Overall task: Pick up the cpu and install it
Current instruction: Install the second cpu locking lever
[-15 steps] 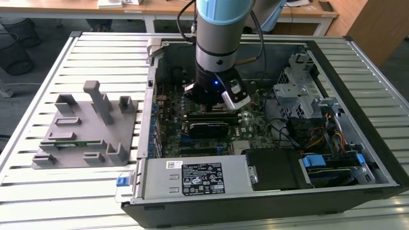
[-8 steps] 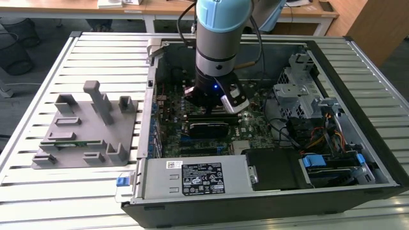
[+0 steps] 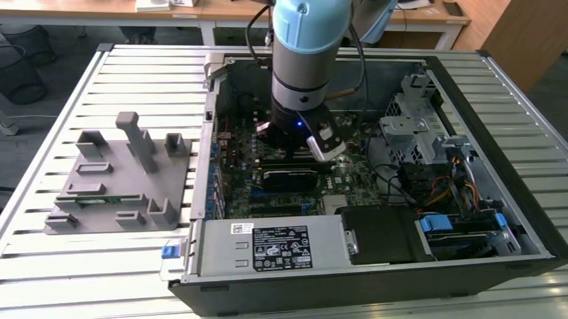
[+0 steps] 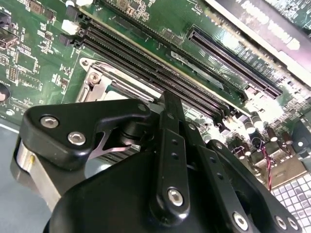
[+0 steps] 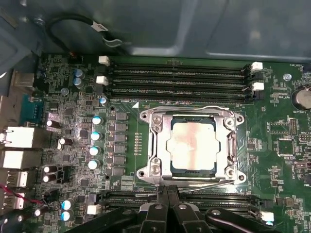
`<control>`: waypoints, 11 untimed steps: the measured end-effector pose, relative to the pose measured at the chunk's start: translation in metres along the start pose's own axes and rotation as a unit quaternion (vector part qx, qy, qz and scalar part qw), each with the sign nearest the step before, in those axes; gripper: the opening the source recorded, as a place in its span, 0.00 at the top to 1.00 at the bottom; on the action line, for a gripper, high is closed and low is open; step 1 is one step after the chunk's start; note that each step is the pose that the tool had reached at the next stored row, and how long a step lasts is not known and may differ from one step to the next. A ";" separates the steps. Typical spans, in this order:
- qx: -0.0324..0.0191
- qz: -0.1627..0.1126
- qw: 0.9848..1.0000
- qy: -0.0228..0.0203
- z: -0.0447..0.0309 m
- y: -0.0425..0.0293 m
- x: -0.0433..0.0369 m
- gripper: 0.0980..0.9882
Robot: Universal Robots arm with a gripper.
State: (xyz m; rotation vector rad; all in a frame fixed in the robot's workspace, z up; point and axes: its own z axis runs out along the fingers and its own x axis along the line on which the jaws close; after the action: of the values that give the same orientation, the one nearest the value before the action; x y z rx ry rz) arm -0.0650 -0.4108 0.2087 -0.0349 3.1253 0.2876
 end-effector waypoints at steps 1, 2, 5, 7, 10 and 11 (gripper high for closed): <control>-0.003 0.000 1.000 0.000 -0.0001 -0.0009 0.0006 0.99; -0.005 0.000 1.000 0.000 -0.0001 -0.0015 0.0014 0.99; -0.008 0.000 1.000 0.000 0.0003 -0.0034 0.0043 0.99; -0.009 -0.002 1.000 0.000 0.0012 -0.0043 0.0055 0.99; -0.011 -0.006 1.000 0.001 0.0035 -0.0056 0.0059 0.99; -0.012 -0.006 1.000 0.001 0.0042 -0.0059 0.0061 0.99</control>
State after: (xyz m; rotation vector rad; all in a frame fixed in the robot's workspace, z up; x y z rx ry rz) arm -0.0709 -0.4160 0.2034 -0.0549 3.1223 0.3260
